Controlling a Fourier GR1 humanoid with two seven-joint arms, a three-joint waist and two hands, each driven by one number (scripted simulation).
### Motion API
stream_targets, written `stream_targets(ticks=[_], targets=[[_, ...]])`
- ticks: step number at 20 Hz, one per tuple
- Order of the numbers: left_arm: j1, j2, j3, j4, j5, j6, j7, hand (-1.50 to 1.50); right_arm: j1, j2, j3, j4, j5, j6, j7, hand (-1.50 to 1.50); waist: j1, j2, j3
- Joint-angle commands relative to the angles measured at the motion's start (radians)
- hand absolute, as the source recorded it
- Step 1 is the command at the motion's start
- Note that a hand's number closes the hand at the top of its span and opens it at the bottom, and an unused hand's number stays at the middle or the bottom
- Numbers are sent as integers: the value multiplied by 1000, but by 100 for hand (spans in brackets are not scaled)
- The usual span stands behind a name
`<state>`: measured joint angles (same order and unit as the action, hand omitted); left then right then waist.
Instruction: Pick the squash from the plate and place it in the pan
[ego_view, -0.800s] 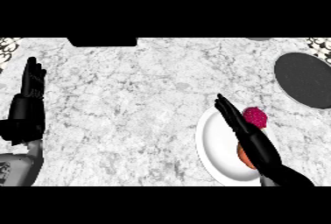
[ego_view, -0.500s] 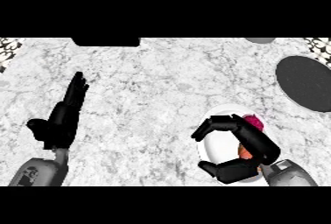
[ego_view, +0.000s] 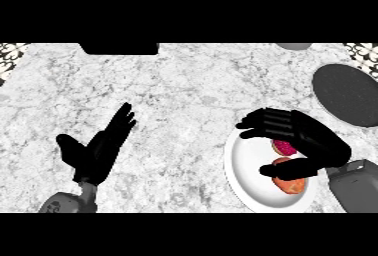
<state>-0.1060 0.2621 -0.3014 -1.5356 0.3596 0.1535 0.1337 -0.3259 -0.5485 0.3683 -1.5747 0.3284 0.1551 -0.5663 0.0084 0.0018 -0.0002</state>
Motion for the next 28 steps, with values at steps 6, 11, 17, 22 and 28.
stream_targets(ticks=[6,11,17,22,28], targets=[[2,-8,3,9,21,-11,37,0,-74,-238,227,-138,452,137,248,-150,-20,-20,-6],[13,-13,11,33,25,-29,7,0,-95,-277,369,-254,704,270,471,-150,-29,-17,-5],[-3,19,41,0,52,-45,63,0,-65,-220,567,-337,883,580,720,-150,-20,-13,-3],[13,33,67,-16,62,-70,63,0,40,-60,660,-396,961,795,931,-150,-17,-7,-1],[34,-54,27,27,-23,-64,2,0,128,0,664,-373,1053,763,972,-150,-10,-3,0]])
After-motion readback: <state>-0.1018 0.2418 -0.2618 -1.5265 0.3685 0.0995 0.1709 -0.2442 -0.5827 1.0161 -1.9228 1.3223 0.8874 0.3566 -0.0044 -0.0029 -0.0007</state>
